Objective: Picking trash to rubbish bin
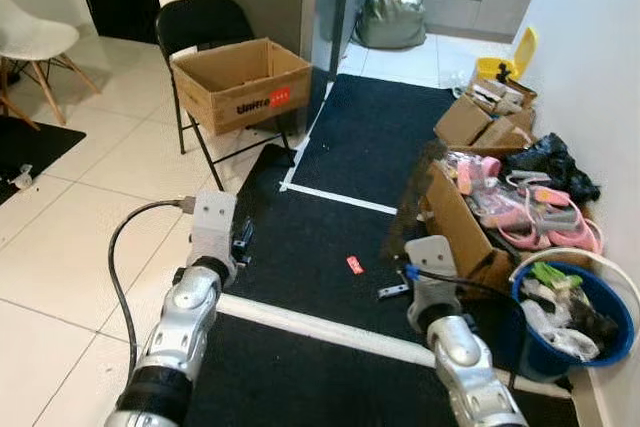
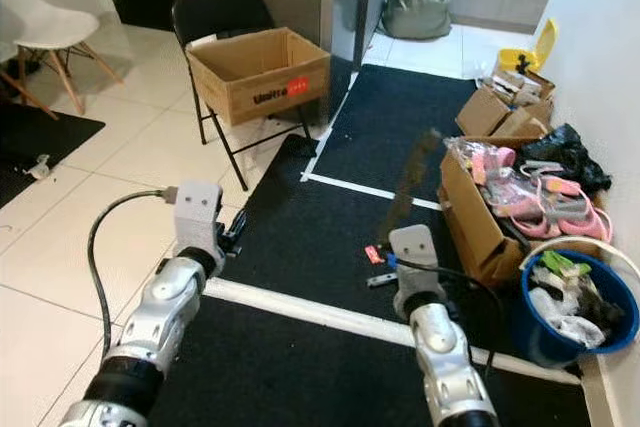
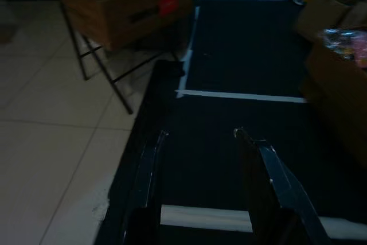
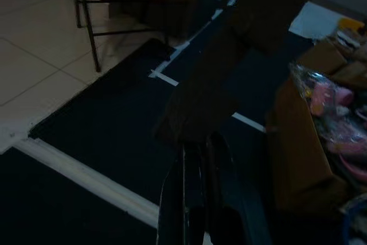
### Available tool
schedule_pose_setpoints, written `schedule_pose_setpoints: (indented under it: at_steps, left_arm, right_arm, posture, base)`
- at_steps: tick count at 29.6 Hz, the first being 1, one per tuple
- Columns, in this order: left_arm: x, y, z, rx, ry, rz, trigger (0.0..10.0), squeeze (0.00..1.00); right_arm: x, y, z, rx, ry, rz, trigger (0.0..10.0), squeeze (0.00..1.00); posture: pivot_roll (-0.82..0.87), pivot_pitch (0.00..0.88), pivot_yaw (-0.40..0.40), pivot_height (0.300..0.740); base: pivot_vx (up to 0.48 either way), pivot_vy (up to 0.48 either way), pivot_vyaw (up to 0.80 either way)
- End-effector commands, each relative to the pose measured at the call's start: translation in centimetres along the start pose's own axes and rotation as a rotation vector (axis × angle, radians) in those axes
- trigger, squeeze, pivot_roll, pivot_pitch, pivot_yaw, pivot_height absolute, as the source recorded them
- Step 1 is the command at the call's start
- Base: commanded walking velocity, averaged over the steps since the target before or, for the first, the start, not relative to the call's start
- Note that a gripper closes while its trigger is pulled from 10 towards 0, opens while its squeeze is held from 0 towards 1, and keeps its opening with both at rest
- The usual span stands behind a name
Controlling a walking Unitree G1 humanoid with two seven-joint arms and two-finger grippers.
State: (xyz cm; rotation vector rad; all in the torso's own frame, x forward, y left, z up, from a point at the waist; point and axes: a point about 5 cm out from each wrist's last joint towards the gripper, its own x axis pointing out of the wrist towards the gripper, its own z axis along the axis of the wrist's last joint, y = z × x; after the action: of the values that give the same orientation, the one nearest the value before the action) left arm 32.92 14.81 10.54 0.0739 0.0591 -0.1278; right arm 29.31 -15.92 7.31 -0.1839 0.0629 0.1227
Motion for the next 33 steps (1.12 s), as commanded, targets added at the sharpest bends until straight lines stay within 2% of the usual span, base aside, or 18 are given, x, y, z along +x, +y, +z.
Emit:
schedule_pose_setpoints:
  at_steps: [1,16,25,33]
  left_arm:
    - [0.0,0.1,-0.4,0.01,0.016,0.004,10.0,0.0]
    - [0.1,0.6,-0.2,0.018,0.008,0.011,10.0,0.0]
    - [0.1,0.6,-0.1,0.024,0.005,0.002,10.0,0.0]
    - [0.0,0.6,-0.1,0.026,0.007,-0.001,10.0,0.0]
  right_arm:
    - [-0.3,0.4,-0.6,0.0,0.019,0.008,10.0,0.0]
    - [-0.4,0.9,-1.0,0.033,0.037,0.015,10.0,0.0]
    - [-0.4,1.0,-1.4,0.041,0.051,0.006,10.0,0.0]
    - [-0.6,1.3,-1.7,0.026,0.063,0.016,10.0,0.0]
  posture:
    - [-0.06,0.071,0.016,0.74]
    - [-0.04,0.064,0.025,0.74]
    - [-0.04,0.055,0.033,0.74]
    - [-0.04,0.048,0.038,0.74]
  base:
    - [0.446,0.0,0.0]
    - [0.446,0.0,0.0]
    - [0.446,0.0,-0.72]
    - [0.448,0.0,0.0]
